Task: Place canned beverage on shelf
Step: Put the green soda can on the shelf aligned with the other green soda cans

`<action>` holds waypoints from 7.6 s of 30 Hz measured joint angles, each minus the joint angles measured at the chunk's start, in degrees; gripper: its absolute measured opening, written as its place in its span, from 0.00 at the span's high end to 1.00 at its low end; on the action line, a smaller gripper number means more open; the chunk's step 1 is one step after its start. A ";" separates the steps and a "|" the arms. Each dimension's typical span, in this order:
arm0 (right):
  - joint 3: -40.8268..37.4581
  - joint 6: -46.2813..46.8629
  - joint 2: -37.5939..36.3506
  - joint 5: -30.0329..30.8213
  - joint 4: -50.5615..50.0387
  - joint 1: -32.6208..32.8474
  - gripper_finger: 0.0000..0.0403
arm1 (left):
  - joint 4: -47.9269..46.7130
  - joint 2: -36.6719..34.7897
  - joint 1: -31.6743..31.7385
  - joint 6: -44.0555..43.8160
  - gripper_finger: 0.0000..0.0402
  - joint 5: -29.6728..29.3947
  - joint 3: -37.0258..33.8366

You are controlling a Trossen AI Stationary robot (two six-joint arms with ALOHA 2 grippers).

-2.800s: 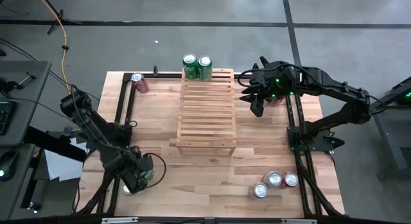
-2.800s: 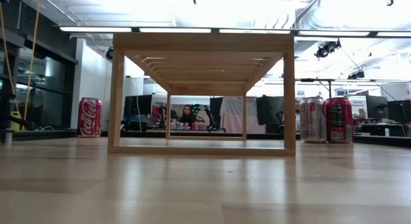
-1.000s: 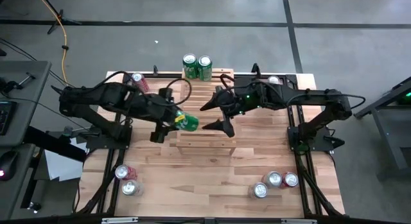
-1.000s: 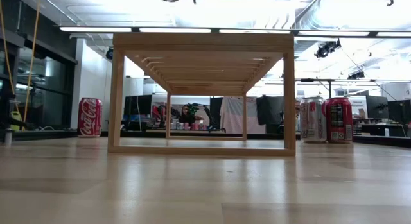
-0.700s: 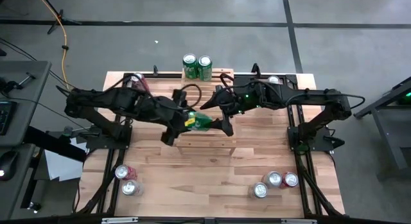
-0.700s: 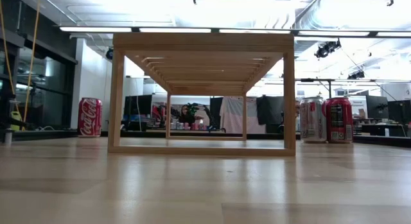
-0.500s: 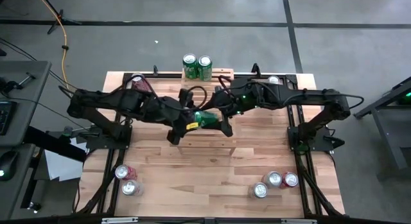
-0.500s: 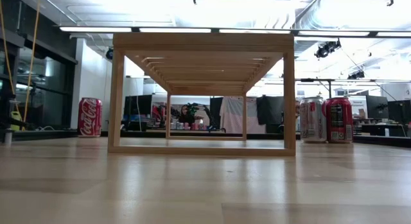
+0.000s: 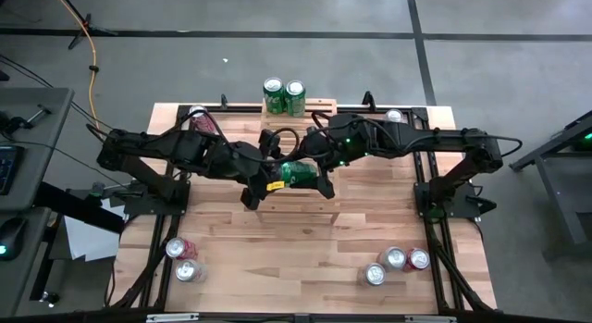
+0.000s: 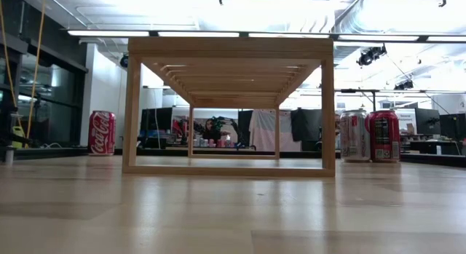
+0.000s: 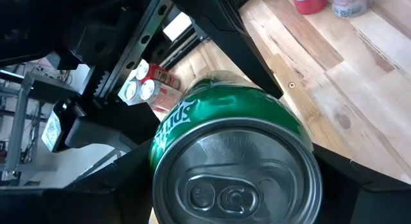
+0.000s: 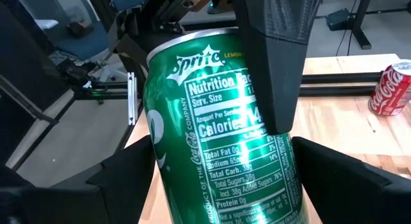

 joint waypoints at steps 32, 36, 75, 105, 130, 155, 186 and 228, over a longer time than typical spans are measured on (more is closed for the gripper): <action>-0.26 0.50 -2.45 -2.68 -2.72 -1.57 0.28 | 1.25 -0.04 0.15 -3.93 0.17 -3.06 0.11; -0.26 0.47 -2.95 -3.24 -4.58 -2.54 0.28 | 0.44 -0.35 0.13 -4.13 0.17 -5.75 0.15; -9.34 2.69 -19.84 5.07 -28.74 -8.98 0.28 | 34.48 -42.82 7.52 -49.01 0.17 -11.67 -48.74; -43.76 7.92 -14.22 21.44 57.37 -21.90 0.28 | 38.99 -39.02 9.37 -36.09 0.17 -13.46 -48.74; -43.25 9.11 -2.62 18.44 67.46 -28.09 0.28 | 68.14 -35.35 32.15 -37.00 0.17 15.29 -48.76; -43.28 5.79 -15.08 5.24 60.50 -16.86 0.28 | 59.32 -12.03 28.86 -35.50 0.17 21.77 -34.04; -43.23 6.84 -15.04 6.44 59.89 -9.99 0.26 | 61.78 -4.04 23.56 -37.19 0.17 31.69 -31.41; -30.11 -1.06 -30.43 23.19 20.33 -17.80 0.21 | 38.44 9.45 29.05 -28.46 0.29 17.07 -5.42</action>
